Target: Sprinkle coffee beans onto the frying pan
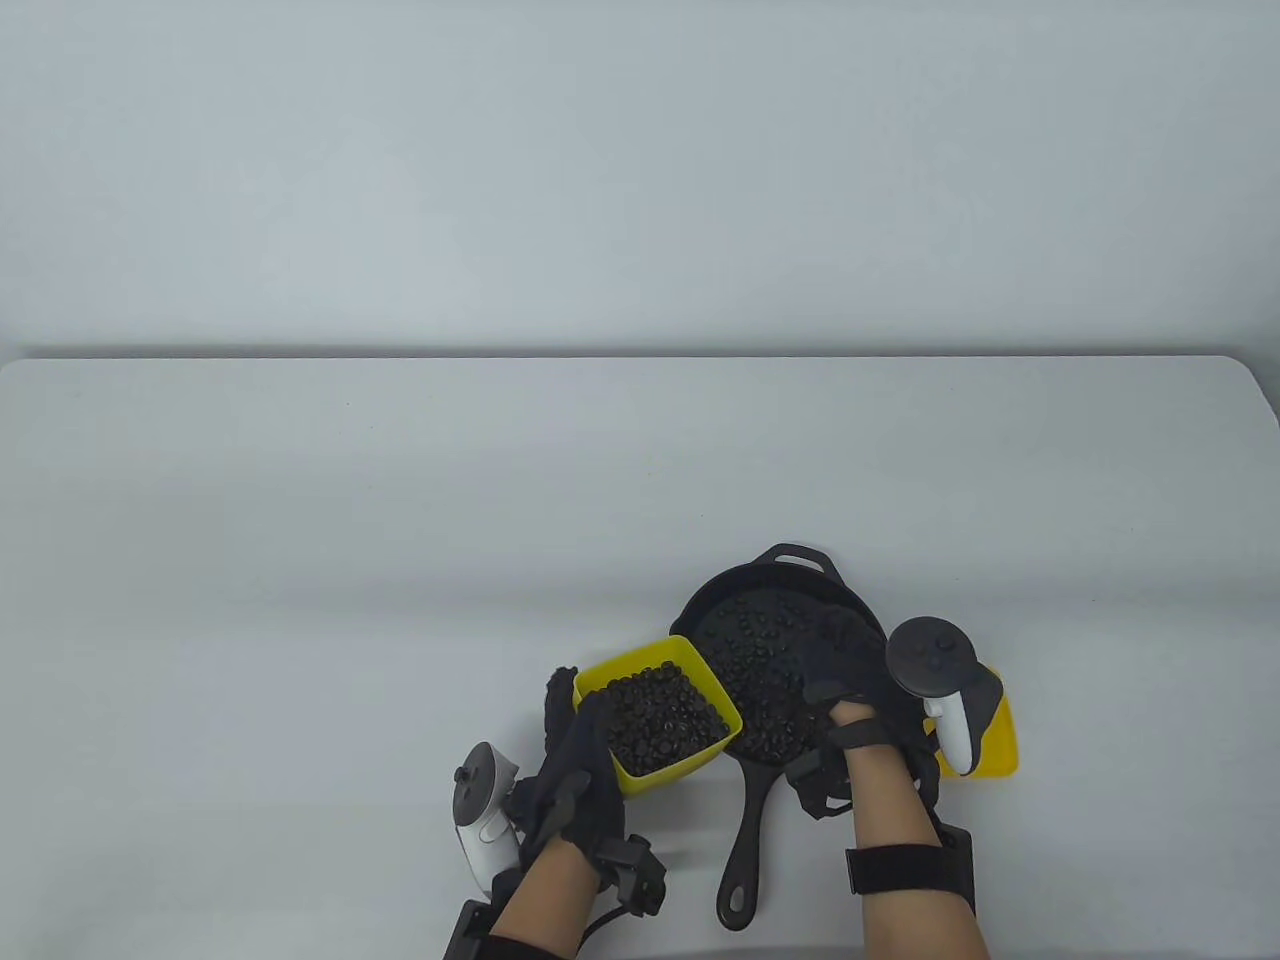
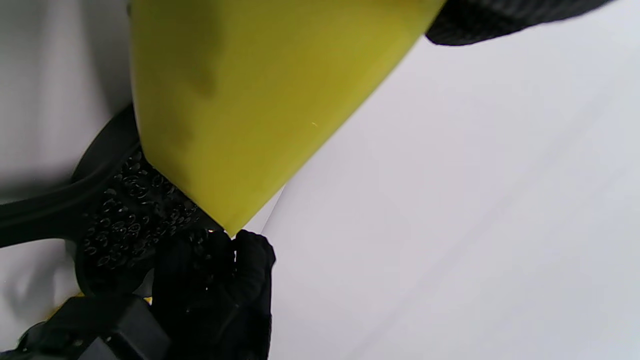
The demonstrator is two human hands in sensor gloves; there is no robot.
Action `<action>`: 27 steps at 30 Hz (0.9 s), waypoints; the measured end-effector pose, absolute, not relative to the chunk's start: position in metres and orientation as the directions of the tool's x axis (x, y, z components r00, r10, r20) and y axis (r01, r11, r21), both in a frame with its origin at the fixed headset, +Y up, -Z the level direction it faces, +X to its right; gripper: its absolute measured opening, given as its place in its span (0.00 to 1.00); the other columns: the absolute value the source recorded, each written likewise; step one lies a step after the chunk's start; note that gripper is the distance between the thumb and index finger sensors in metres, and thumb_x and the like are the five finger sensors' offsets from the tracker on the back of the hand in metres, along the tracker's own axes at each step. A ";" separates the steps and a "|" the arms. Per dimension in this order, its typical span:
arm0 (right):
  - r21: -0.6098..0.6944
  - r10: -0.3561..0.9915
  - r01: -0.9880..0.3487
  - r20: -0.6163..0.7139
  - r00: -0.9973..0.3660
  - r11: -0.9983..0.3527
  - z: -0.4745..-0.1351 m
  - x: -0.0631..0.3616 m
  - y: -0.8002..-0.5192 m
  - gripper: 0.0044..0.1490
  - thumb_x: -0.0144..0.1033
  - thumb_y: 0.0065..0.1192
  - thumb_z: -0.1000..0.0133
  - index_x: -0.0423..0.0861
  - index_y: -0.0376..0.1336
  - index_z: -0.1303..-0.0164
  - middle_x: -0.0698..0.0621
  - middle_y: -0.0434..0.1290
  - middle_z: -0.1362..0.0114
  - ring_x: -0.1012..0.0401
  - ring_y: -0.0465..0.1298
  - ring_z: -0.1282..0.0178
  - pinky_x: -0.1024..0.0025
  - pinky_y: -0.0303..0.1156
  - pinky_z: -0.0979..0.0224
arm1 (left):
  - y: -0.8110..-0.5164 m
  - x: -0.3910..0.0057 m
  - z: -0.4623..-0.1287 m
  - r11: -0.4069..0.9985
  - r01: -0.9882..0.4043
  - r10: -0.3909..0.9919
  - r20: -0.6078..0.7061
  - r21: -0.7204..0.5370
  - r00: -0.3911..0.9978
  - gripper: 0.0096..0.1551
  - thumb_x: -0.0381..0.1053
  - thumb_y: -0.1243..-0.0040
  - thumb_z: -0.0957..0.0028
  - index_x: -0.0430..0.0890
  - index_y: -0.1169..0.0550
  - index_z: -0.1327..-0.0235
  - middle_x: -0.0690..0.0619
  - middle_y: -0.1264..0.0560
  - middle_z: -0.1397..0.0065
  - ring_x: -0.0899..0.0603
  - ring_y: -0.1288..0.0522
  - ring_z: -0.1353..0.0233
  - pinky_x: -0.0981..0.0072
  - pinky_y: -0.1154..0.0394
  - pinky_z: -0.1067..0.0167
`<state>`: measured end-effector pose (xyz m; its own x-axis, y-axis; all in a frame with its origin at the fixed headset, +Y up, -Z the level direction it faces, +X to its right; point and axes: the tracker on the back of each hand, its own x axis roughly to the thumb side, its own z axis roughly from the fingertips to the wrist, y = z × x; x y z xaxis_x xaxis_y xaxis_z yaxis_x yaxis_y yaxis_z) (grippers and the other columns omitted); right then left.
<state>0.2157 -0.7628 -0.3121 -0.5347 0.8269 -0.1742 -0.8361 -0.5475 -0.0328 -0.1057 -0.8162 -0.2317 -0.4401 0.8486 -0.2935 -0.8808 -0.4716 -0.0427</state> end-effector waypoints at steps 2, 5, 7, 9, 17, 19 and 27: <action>-0.054 0.877 -0.881 -0.135 -0.460 -0.470 -0.309 0.217 -0.762 0.47 0.61 0.54 0.33 0.38 0.48 0.18 0.29 0.55 0.24 0.35 0.72 0.39 0.63 0.82 0.49 | -0.816 -0.107 -0.232 -0.472 -0.881 0.848 -0.292 -0.038 -0.442 0.47 0.71 0.51 0.41 0.62 0.64 0.26 0.37 0.51 0.25 0.30 0.35 0.27 0.48 0.28 0.31; 0.003 0.916 -0.923 -0.120 -0.382 -0.385 -0.310 0.216 -0.763 0.55 0.70 0.51 0.34 0.38 0.46 0.15 0.27 0.52 0.22 0.27 0.68 0.38 0.56 0.81 0.51 | -0.816 -0.107 -0.232 -0.473 -0.881 0.847 -0.293 -0.036 -0.443 0.48 0.71 0.51 0.41 0.62 0.64 0.26 0.37 0.51 0.25 0.30 0.35 0.27 0.48 0.28 0.31; 0.089 0.922 -0.929 -0.118 -0.369 -0.360 -0.310 0.212 -0.765 0.58 0.73 0.50 0.35 0.36 0.47 0.16 0.23 0.47 0.22 0.20 0.61 0.38 0.51 0.80 0.53 | -0.816 -0.107 -0.232 -0.470 -0.882 0.849 -0.291 -0.037 -0.440 0.48 0.71 0.51 0.41 0.62 0.64 0.26 0.37 0.52 0.25 0.30 0.35 0.27 0.48 0.28 0.31; 0.125 0.901 -0.906 -0.113 -0.419 -0.405 -0.310 0.209 -0.764 0.60 0.75 0.48 0.36 0.33 0.50 0.17 0.22 0.48 0.23 0.19 0.61 0.40 0.51 0.80 0.55 | -0.817 -0.107 -0.232 -0.470 -0.882 0.849 -0.294 -0.040 -0.440 0.47 0.71 0.51 0.41 0.62 0.64 0.26 0.37 0.52 0.25 0.30 0.35 0.27 0.47 0.28 0.31; 0.009 0.879 -0.887 0.144 -0.455 -0.461 -0.297 0.181 -0.722 0.49 0.66 0.52 0.34 0.31 0.60 0.29 0.28 0.64 0.30 0.32 0.74 0.42 0.59 0.82 0.52 | -0.816 -0.106 -0.232 -0.450 -0.891 0.860 -0.300 -0.064 -0.413 0.48 0.70 0.51 0.41 0.61 0.64 0.26 0.37 0.52 0.25 0.29 0.35 0.27 0.47 0.29 0.31; 0.038 0.883 -0.901 0.222 -0.414 -0.432 -0.293 0.172 -0.714 0.42 0.63 0.52 0.34 0.35 0.63 0.33 0.32 0.66 0.31 0.36 0.77 0.42 0.62 0.82 0.49 | -0.816 -0.105 -0.232 -0.433 -0.898 0.871 -0.293 -0.078 -0.394 0.48 0.70 0.50 0.41 0.61 0.64 0.26 0.37 0.52 0.25 0.29 0.35 0.27 0.47 0.29 0.32; 0.196 0.778 -0.824 0.499 -0.383 -0.531 -0.284 0.123 -0.698 0.23 0.45 0.64 0.38 0.38 0.71 0.47 0.36 0.74 0.37 0.38 0.81 0.48 0.63 0.84 0.52 | -0.812 -0.100 -0.231 -0.412 -0.904 0.889 -0.270 -0.118 -0.370 0.47 0.70 0.50 0.41 0.61 0.63 0.25 0.37 0.51 0.25 0.29 0.35 0.27 0.47 0.28 0.32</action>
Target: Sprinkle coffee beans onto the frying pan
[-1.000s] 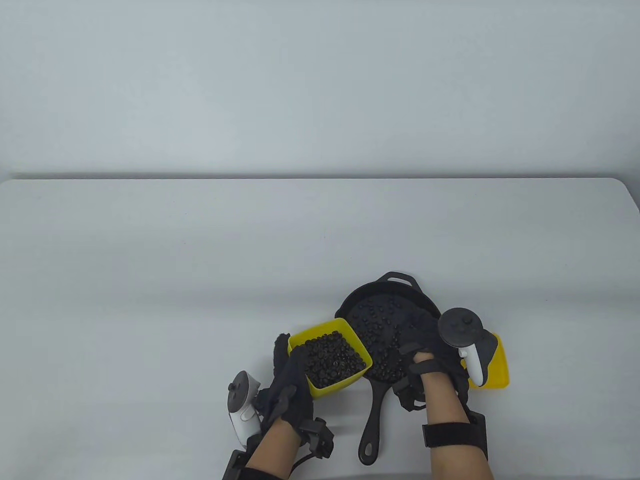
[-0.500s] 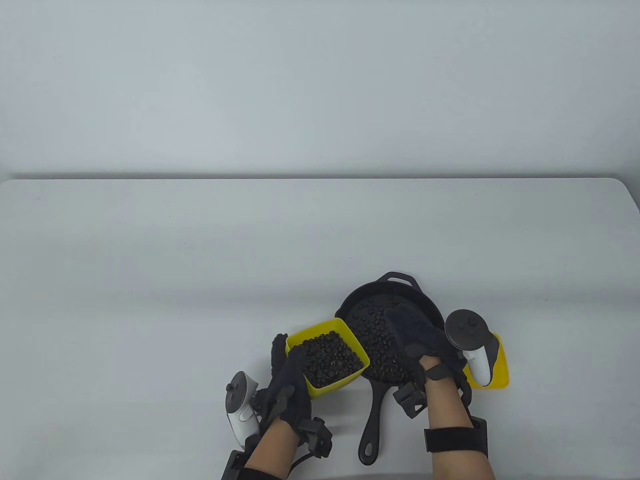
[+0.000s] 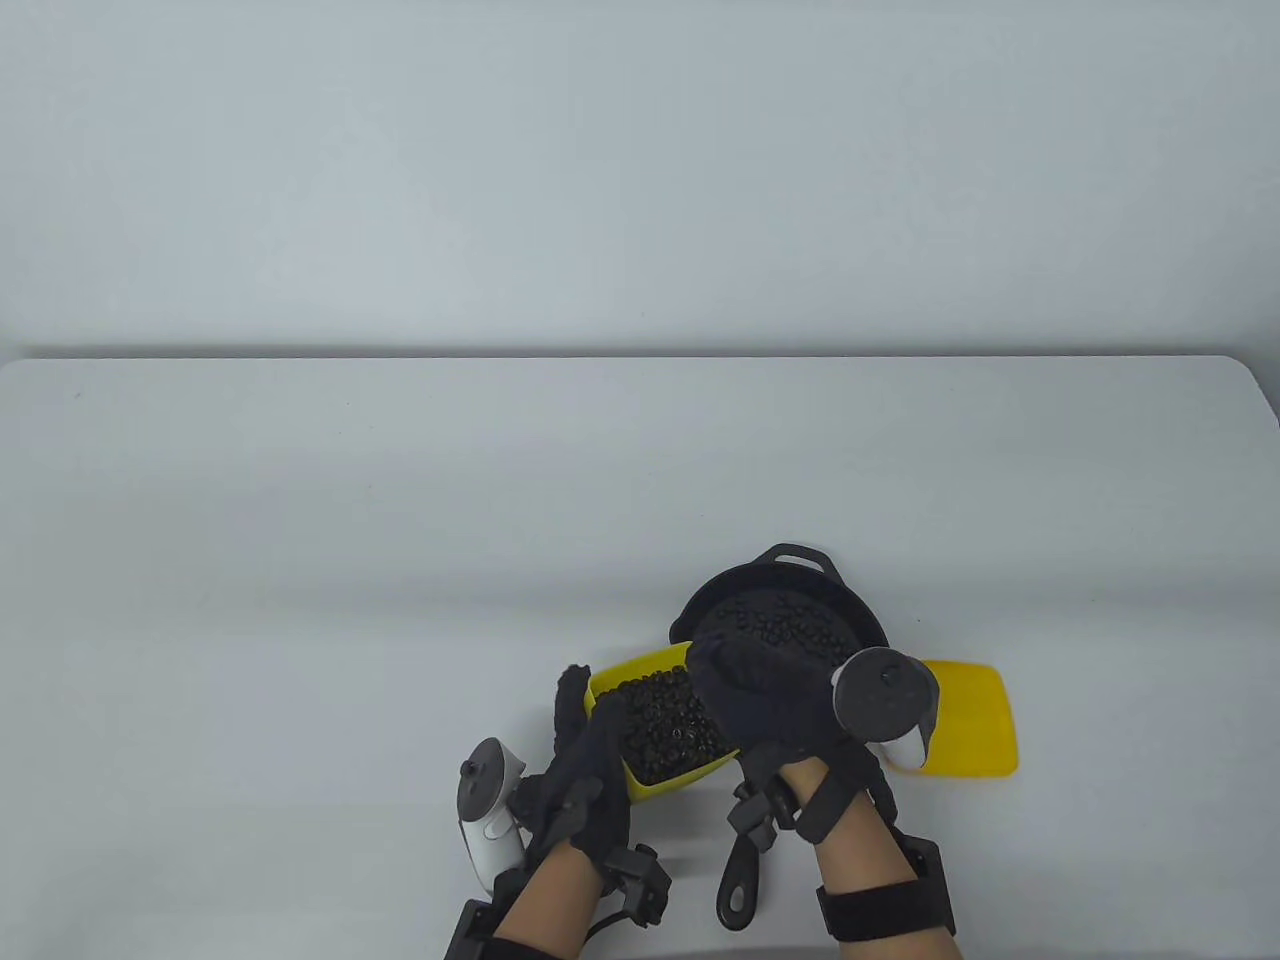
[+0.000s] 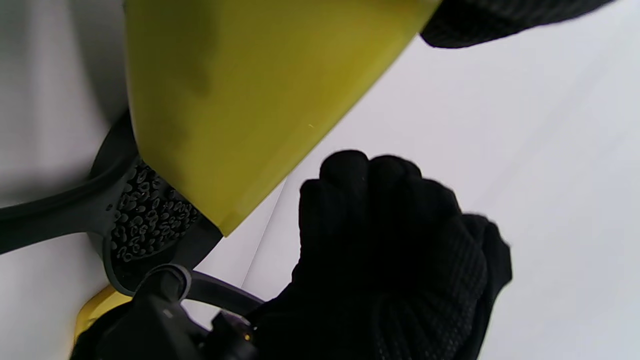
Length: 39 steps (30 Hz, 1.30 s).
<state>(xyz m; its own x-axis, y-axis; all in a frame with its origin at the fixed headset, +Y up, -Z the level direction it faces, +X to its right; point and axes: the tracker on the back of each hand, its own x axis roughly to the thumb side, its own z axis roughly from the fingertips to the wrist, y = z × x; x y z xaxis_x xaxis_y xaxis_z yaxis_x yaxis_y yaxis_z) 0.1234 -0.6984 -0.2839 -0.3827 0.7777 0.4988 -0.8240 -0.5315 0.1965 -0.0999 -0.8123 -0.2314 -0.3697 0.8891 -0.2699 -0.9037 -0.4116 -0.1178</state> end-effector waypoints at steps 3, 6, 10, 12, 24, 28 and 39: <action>0.166 0.692 -0.716 0.474 -0.545 -0.678 -0.281 0.113 -0.695 0.25 0.46 0.69 0.41 0.37 0.72 0.49 0.35 0.76 0.40 0.38 0.83 0.52 0.63 0.85 0.57 | -0.810 -0.098 -0.231 -0.405 -0.905 0.896 -0.256 -0.129 -0.364 0.48 0.70 0.50 0.41 0.62 0.63 0.25 0.37 0.51 0.25 0.29 0.35 0.28 0.47 0.28 0.32; 0.252 0.652 -0.604 0.382 -0.656 -0.756 -0.283 0.108 -0.696 0.35 0.49 0.72 0.43 0.32 0.69 0.41 0.30 0.72 0.37 0.36 0.82 0.48 0.65 0.86 0.58 | -0.809 -0.097 -0.232 -0.410 -0.903 0.896 -0.244 -0.133 -0.371 0.47 0.70 0.50 0.41 0.61 0.63 0.25 0.37 0.50 0.25 0.29 0.34 0.28 0.47 0.27 0.33; 0.437 0.704 -0.569 0.263 -0.660 -0.697 -0.284 0.104 -0.705 0.49 0.51 0.75 0.43 0.28 0.58 0.27 0.25 0.60 0.28 0.34 0.77 0.40 0.62 0.83 0.53 | -0.806 -0.098 -0.233 -0.335 -0.930 0.931 -0.205 -0.150 -0.302 0.47 0.70 0.49 0.41 0.61 0.61 0.24 0.36 0.49 0.25 0.28 0.33 0.30 0.46 0.27 0.34; 0.527 0.688 -0.490 0.287 -0.667 -0.695 -0.285 0.100 -0.709 0.57 0.53 0.75 0.43 0.29 0.50 0.21 0.25 0.53 0.23 0.33 0.74 0.39 0.63 0.82 0.51 | -0.803 -0.095 -0.231 -0.318 -0.931 0.939 -0.191 -0.177 -0.284 0.47 0.70 0.48 0.40 0.60 0.60 0.23 0.35 0.49 0.26 0.28 0.33 0.30 0.45 0.26 0.35; 0.545 0.649 -0.412 0.364 -0.668 -0.730 -0.280 0.060 -0.716 0.30 0.32 0.70 0.42 0.44 0.61 0.30 0.35 0.59 0.28 0.47 0.78 0.57 0.77 0.82 0.59 | -0.798 -0.096 -0.226 -0.351 -0.916 0.923 -0.233 -0.192 -0.305 0.47 0.69 0.49 0.40 0.59 0.61 0.24 0.34 0.51 0.26 0.26 0.35 0.31 0.43 0.28 0.36; 0.510 0.701 -0.509 0.311 -0.642 -0.693 -0.279 0.066 -0.720 0.22 0.25 0.67 0.43 0.45 0.67 0.38 0.37 0.64 0.31 0.46 0.79 0.58 0.76 0.83 0.60 | -0.802 -0.097 -0.228 -0.343 -0.920 0.926 -0.234 -0.191 -0.297 0.47 0.70 0.48 0.40 0.60 0.61 0.24 0.35 0.50 0.26 0.27 0.35 0.31 0.44 0.28 0.35; 0.409 0.879 -0.782 0.149 -0.452 -0.471 -0.287 0.097 -0.725 0.18 0.23 0.65 0.43 0.46 0.69 0.42 0.36 0.66 0.33 0.46 0.80 0.57 0.77 0.85 0.61 | -0.815 -0.093 -0.231 -0.459 -0.871 0.861 -0.329 -0.173 -0.388 0.48 0.71 0.50 0.41 0.60 0.62 0.24 0.36 0.50 0.25 0.28 0.34 0.30 0.46 0.27 0.34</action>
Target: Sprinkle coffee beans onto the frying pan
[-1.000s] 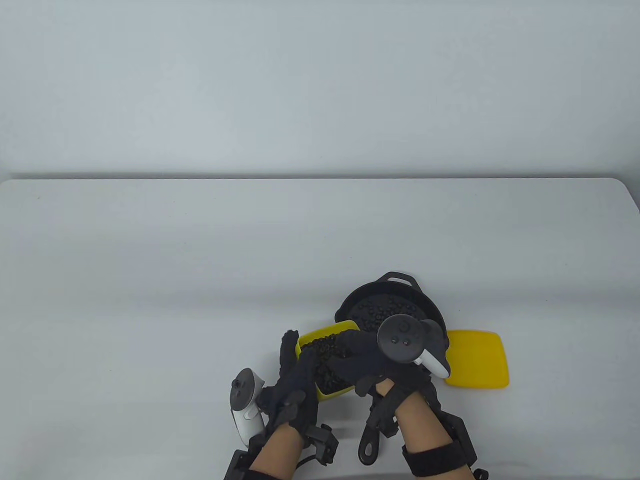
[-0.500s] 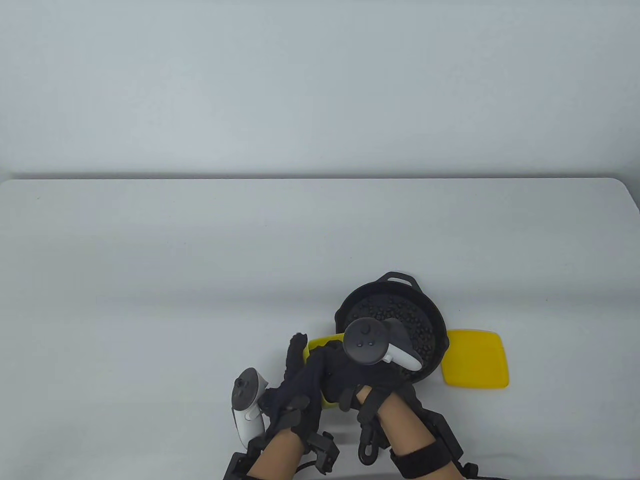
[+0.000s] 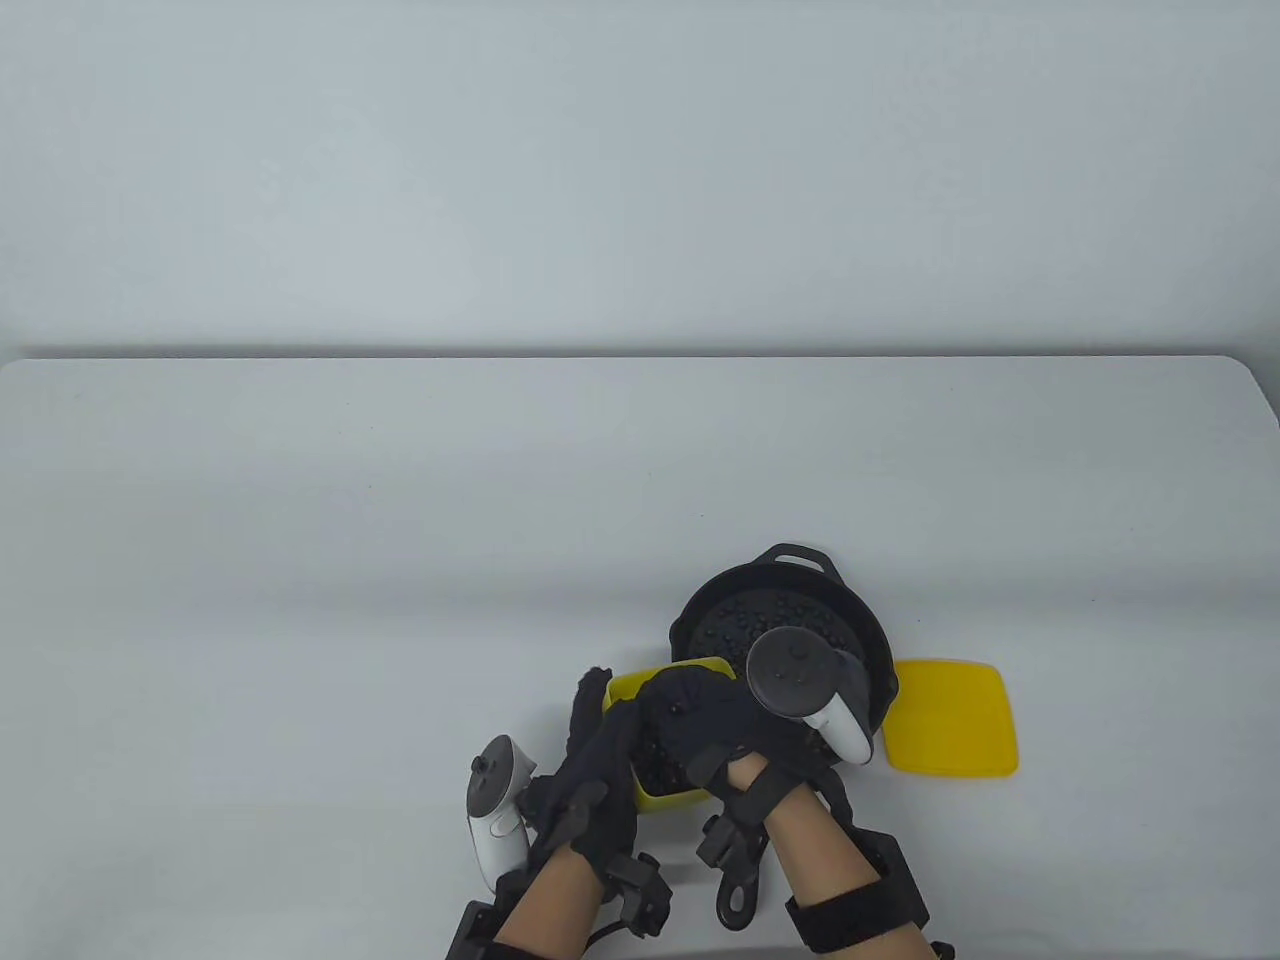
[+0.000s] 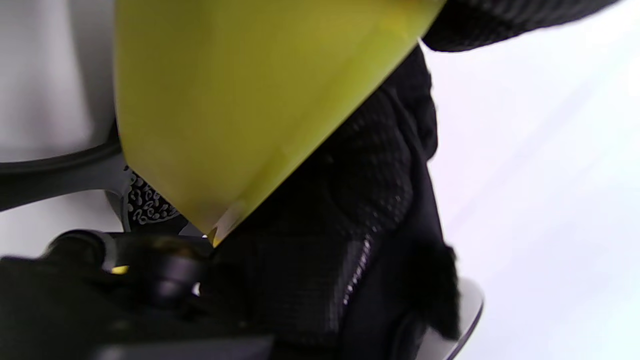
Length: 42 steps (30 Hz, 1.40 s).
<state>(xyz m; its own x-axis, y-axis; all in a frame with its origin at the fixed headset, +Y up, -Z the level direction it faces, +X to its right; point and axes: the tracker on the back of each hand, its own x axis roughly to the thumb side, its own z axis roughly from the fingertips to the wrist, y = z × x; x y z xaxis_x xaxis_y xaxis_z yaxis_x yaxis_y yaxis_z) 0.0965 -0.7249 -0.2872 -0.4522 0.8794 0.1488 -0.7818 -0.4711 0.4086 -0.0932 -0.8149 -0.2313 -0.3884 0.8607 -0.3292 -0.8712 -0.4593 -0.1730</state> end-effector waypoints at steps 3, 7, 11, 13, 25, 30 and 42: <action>0.360 0.916 -0.844 0.104 -0.387 -0.397 -0.289 0.107 -0.727 0.18 0.24 0.65 0.43 0.46 0.69 0.42 0.36 0.66 0.33 0.46 0.80 0.57 0.78 0.85 0.61 | -0.818 -0.092 -0.231 -0.484 -0.860 0.843 -0.348 -0.161 -0.410 0.48 0.71 0.50 0.41 0.60 0.62 0.24 0.36 0.50 0.25 0.28 0.34 0.29 0.46 0.27 0.34; 0.298 0.938 -0.890 0.081 -0.338 -0.346 -0.292 0.121 -0.726 0.18 0.24 0.65 0.42 0.46 0.69 0.42 0.36 0.66 0.33 0.46 0.80 0.57 0.78 0.85 0.61 | -0.818 -0.091 -0.231 -0.494 -0.855 0.836 -0.358 -0.157 -0.417 0.48 0.71 0.50 0.41 0.60 0.62 0.24 0.36 0.50 0.25 0.28 0.34 0.30 0.46 0.27 0.34; 0.240 0.956 -0.925 0.061 -0.288 -0.294 -0.295 0.135 -0.725 0.19 0.24 0.65 0.42 0.46 0.68 0.41 0.36 0.66 0.33 0.47 0.80 0.56 0.78 0.85 0.61 | -0.818 -0.093 -0.230 -0.500 -0.856 0.830 -0.357 -0.132 -0.429 0.48 0.71 0.51 0.41 0.60 0.63 0.25 0.36 0.50 0.25 0.28 0.34 0.29 0.47 0.27 0.34; 0.218 0.965 -0.940 0.039 -0.259 -0.261 -0.297 0.143 -0.727 0.18 0.24 0.64 0.42 0.46 0.68 0.41 0.36 0.66 0.33 0.47 0.80 0.56 0.78 0.85 0.61 | -0.818 -0.094 -0.230 -0.502 -0.856 0.828 -0.352 -0.121 -0.436 0.48 0.71 0.51 0.41 0.60 0.63 0.25 0.36 0.50 0.25 0.29 0.34 0.29 0.47 0.27 0.34; 0.211 0.945 -0.926 -0.030 -0.325 -0.312 -0.305 0.164 -0.734 0.19 0.23 0.65 0.43 0.44 0.69 0.42 0.34 0.66 0.35 0.46 0.80 0.58 0.77 0.85 0.63 | -0.815 -0.098 -0.233 -0.422 -0.892 0.880 -0.309 -0.160 -0.360 0.48 0.71 0.50 0.41 0.61 0.63 0.25 0.37 0.50 0.25 0.29 0.34 0.29 0.47 0.27 0.33; 0.224 0.932 -0.912 -0.034 -0.360 -0.344 -0.306 0.164 -0.736 0.19 0.22 0.65 0.43 0.44 0.69 0.42 0.34 0.66 0.35 0.46 0.80 0.58 0.78 0.85 0.63 | -0.814 -0.097 -0.233 -0.415 -0.894 0.885 -0.301 -0.167 -0.355 0.48 0.71 0.49 0.41 0.61 0.62 0.24 0.37 0.51 0.25 0.29 0.35 0.28 0.46 0.28 0.33; 0.138 0.906 -0.906 -0.088 -0.415 -0.401 -0.308 0.178 -0.739 0.18 0.22 0.65 0.44 0.44 0.69 0.43 0.33 0.66 0.35 0.45 0.80 0.59 0.78 0.85 0.63 | -0.812 -0.099 -0.235 -0.431 -0.887 0.882 -0.284 -0.162 -0.377 0.48 0.71 0.50 0.41 0.62 0.62 0.24 0.38 0.50 0.24 0.29 0.34 0.28 0.47 0.28 0.32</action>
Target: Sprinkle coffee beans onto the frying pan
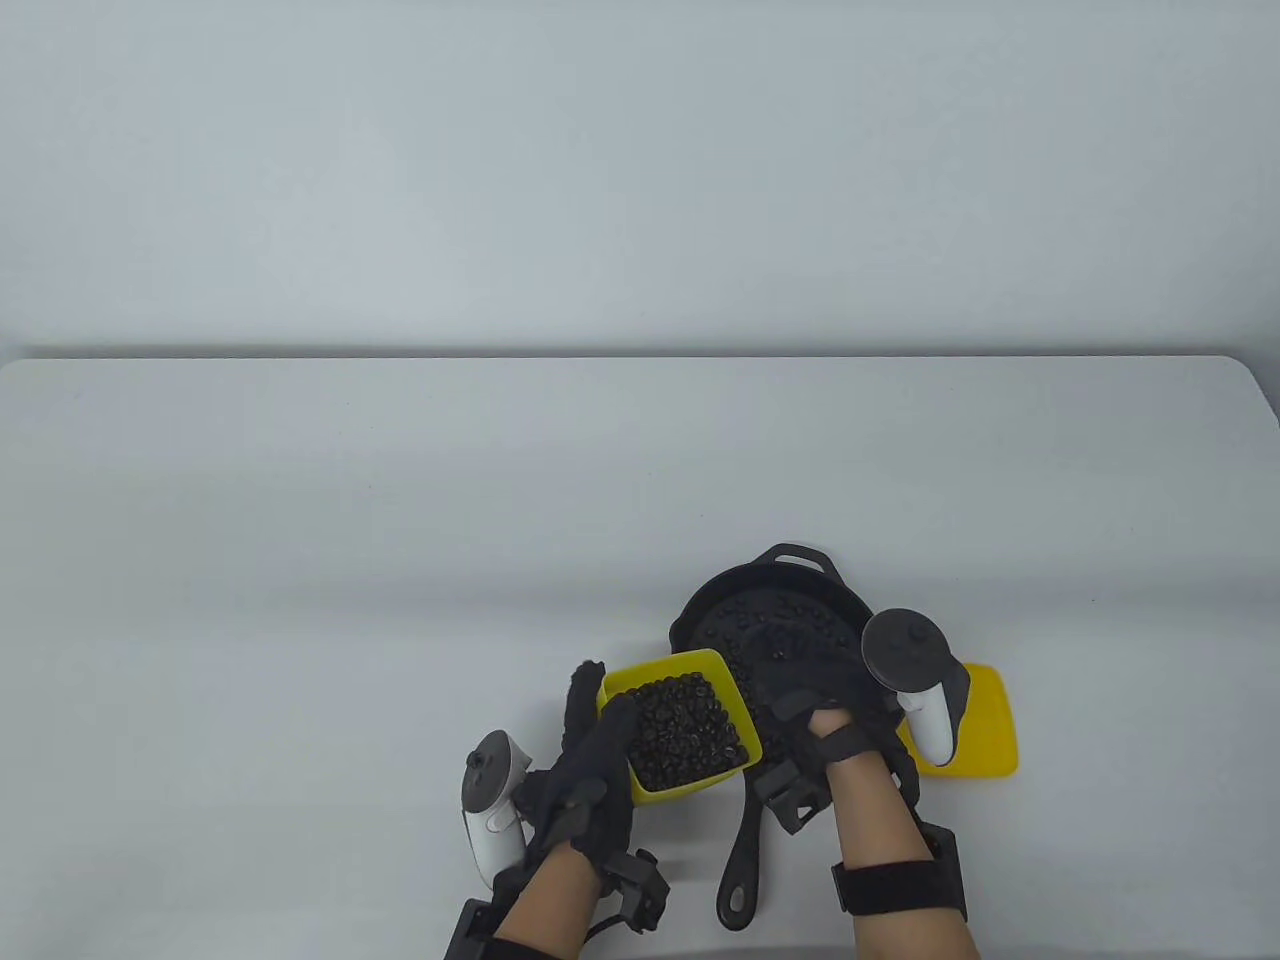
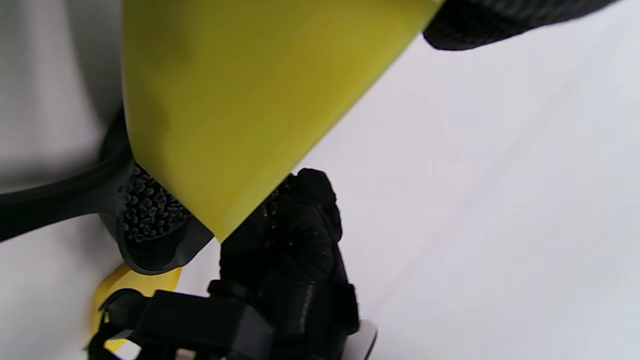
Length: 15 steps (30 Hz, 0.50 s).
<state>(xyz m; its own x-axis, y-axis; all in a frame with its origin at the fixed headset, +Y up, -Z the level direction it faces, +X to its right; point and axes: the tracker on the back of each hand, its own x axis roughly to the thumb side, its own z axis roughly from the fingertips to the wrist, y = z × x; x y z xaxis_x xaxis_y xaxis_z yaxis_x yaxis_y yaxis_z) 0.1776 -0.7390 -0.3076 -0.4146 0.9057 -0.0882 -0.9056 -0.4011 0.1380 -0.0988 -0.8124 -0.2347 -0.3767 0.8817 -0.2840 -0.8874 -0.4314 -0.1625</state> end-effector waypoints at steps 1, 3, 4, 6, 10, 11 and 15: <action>0.131 0.904 -0.906 -0.101 -0.415 -0.402 -0.308 0.180 -0.741 0.19 0.22 0.65 0.44 0.43 0.69 0.43 0.33 0.66 0.35 0.45 0.80 0.59 0.78 0.85 0.63 | -0.813 -0.099 -0.234 -0.441 -0.885 0.876 -0.284 -0.151 -0.389 0.48 0.71 0.50 0.42 0.62 0.63 0.25 0.38 0.50 0.24 0.29 0.34 0.28 0.47 0.28 0.32; 0.119 0.898 -0.908 -0.139 -0.417 -0.403 -0.308 0.184 -0.746 0.19 0.22 0.65 0.44 0.43 0.69 0.43 0.33 0.66 0.35 0.45 0.80 0.59 0.77 0.85 0.63 | -0.813 -0.101 -0.234 -0.455 -0.882 0.868 -0.283 -0.126 -0.408 0.48 0.71 0.50 0.42 0.62 0.63 0.25 0.38 0.51 0.24 0.30 0.35 0.28 0.47 0.28 0.32; 0.112 0.893 -0.906 -0.158 -0.421 -0.408 -0.309 0.186 -0.748 0.19 0.22 0.65 0.44 0.43 0.69 0.42 0.32 0.66 0.35 0.45 0.80 0.58 0.77 0.85 0.63 | -0.813 -0.102 -0.234 -0.453 -0.883 0.868 -0.284 -0.120 -0.407 0.48 0.71 0.50 0.42 0.62 0.63 0.25 0.38 0.51 0.24 0.30 0.35 0.28 0.48 0.28 0.32; 0.101 0.877 -0.900 -0.198 -0.437 -0.425 -0.310 0.189 -0.754 0.19 0.22 0.64 0.44 0.41 0.68 0.41 0.31 0.65 0.35 0.44 0.80 0.58 0.77 0.85 0.63 | -0.814 -0.104 -0.234 -0.446 -0.888 0.870 -0.287 -0.112 -0.401 0.48 0.71 0.50 0.42 0.62 0.63 0.25 0.38 0.51 0.24 0.30 0.35 0.28 0.47 0.28 0.32; 0.118 0.836 -0.876 -0.261 -0.482 -0.468 -0.313 0.195 -0.766 0.22 0.22 0.64 0.43 0.37 0.66 0.38 0.28 0.63 0.34 0.42 0.79 0.56 0.74 0.85 0.61 | -0.814 -0.105 -0.233 -0.450 -0.888 0.866 -0.293 -0.099 -0.406 0.48 0.71 0.51 0.42 0.62 0.63 0.25 0.38 0.51 0.24 0.30 0.35 0.27 0.48 0.28 0.32; 0.127 0.824 -0.865 -0.263 -0.501 -0.485 -0.314 0.197 -0.768 0.23 0.22 0.63 0.43 0.37 0.66 0.37 0.28 0.63 0.33 0.41 0.78 0.55 0.72 0.84 0.60 | -0.814 -0.105 -0.233 -0.451 -0.887 0.864 -0.294 -0.095 -0.408 0.48 0.71 0.51 0.42 0.62 0.63 0.25 0.38 0.51 0.24 0.30 0.35 0.27 0.47 0.28 0.32; 0.111 0.742 -0.777 -0.240 -0.626 -0.620 -0.314 0.204 -0.764 0.25 0.24 0.61 0.42 0.36 0.64 0.34 0.28 0.62 0.31 0.39 0.77 0.51 0.69 0.83 0.57 | -0.814 -0.105 -0.233 -0.453 -0.887 0.863 -0.293 -0.091 -0.411 0.48 0.71 0.51 0.41 0.62 0.63 0.25 0.38 0.51 0.24 0.29 0.35 0.27 0.47 0.28 0.32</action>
<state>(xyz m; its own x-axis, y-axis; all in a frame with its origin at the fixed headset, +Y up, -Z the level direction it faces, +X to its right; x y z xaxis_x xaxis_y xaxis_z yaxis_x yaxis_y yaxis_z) 0.2037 -0.7636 -0.3135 -0.6258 0.7422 -0.2399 -0.7771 -0.6195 0.1106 -0.1054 -0.8137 -0.2331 -0.4111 0.8632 -0.2930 -0.8868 -0.4531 -0.0906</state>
